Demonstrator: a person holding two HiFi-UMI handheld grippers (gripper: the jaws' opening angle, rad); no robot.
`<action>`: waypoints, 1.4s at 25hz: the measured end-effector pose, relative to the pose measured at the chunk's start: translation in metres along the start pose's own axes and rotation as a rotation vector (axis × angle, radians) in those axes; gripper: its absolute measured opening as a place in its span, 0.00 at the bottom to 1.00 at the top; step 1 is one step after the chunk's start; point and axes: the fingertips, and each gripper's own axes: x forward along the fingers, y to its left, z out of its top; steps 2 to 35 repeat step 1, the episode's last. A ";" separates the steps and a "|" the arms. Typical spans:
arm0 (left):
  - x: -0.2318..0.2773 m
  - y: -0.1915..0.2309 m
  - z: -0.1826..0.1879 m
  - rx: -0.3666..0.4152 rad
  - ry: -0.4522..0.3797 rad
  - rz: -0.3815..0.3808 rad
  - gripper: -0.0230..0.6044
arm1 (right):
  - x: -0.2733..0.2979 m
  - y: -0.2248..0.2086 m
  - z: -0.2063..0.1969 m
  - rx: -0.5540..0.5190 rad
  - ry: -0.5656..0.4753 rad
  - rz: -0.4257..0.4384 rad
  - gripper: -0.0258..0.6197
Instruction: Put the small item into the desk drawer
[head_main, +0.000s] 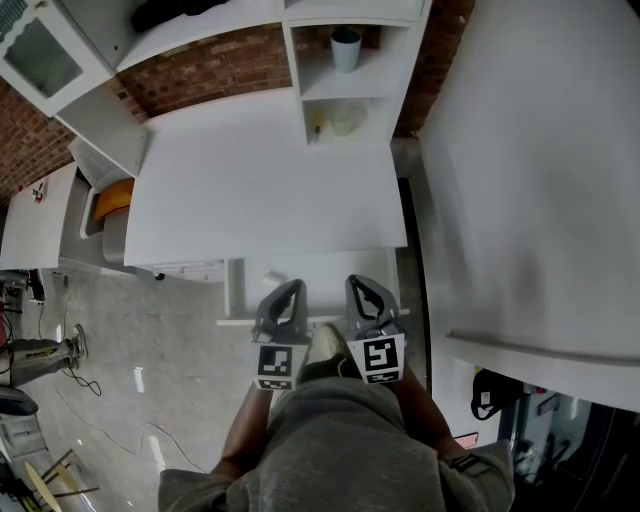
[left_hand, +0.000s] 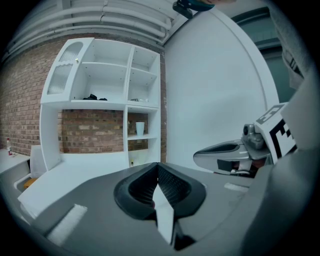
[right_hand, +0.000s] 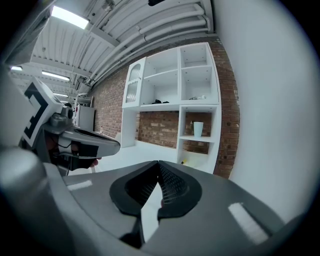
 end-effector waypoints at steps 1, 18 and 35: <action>0.000 0.001 0.000 -0.001 0.001 0.000 0.06 | 0.001 0.000 -0.001 0.000 0.002 0.000 0.04; 0.000 0.001 0.000 -0.001 0.001 0.000 0.06 | 0.001 0.000 -0.001 0.000 0.002 0.000 0.04; 0.000 0.001 0.000 -0.001 0.001 0.000 0.06 | 0.001 0.000 -0.001 0.000 0.002 0.000 0.04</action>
